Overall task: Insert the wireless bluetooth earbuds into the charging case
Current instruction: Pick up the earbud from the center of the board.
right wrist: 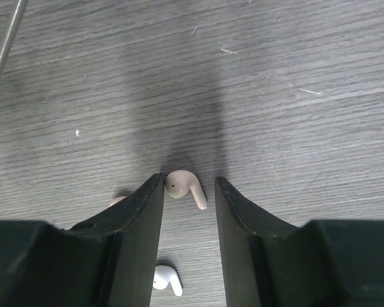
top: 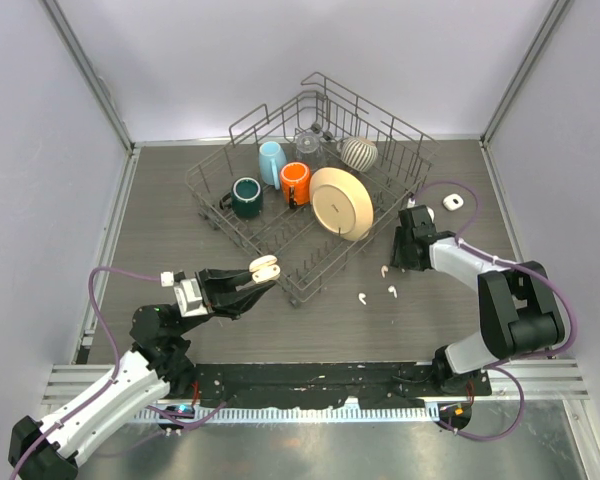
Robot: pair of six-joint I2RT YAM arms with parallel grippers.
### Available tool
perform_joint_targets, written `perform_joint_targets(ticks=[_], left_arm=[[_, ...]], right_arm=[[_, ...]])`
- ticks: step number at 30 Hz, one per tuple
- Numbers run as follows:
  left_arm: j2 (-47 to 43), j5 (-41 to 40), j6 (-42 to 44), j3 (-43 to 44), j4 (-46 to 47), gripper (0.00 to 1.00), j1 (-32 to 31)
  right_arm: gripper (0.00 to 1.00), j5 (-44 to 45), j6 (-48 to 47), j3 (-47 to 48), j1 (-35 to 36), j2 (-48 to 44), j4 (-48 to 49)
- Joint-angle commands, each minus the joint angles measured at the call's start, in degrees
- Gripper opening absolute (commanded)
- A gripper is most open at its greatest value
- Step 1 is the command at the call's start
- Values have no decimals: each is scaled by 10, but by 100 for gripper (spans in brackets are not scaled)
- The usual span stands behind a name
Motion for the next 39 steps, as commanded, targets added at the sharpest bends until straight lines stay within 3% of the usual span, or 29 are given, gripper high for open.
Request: perform_joint_targets(ticks=[1, 12, 22, 29, 35, 39], left_arm=[[-4, -7, 9, 21, 14, 0, -2], [-6, -9, 10, 19, 14, 0, -2], [-6, -9, 8, 14, 21, 0, -2], [-5, -9, 5, 13, 26, 0, -2], [-6, -8, 2, 14, 27, 0, -2], [-5, -6, 3, 15, 23, 0, -2]], right_arm=[[41, 2, -7, 21, -4, 2, 4], [22, 20, 43, 11, -17, 7, -25], [20, 64, 168, -56, -18, -86, -80], [30, 67, 188, -84, -18, -132, -93], [49, 44, 149, -74, -18, -135, -83], [51, 31, 112, -55, -18, -122, -87]])
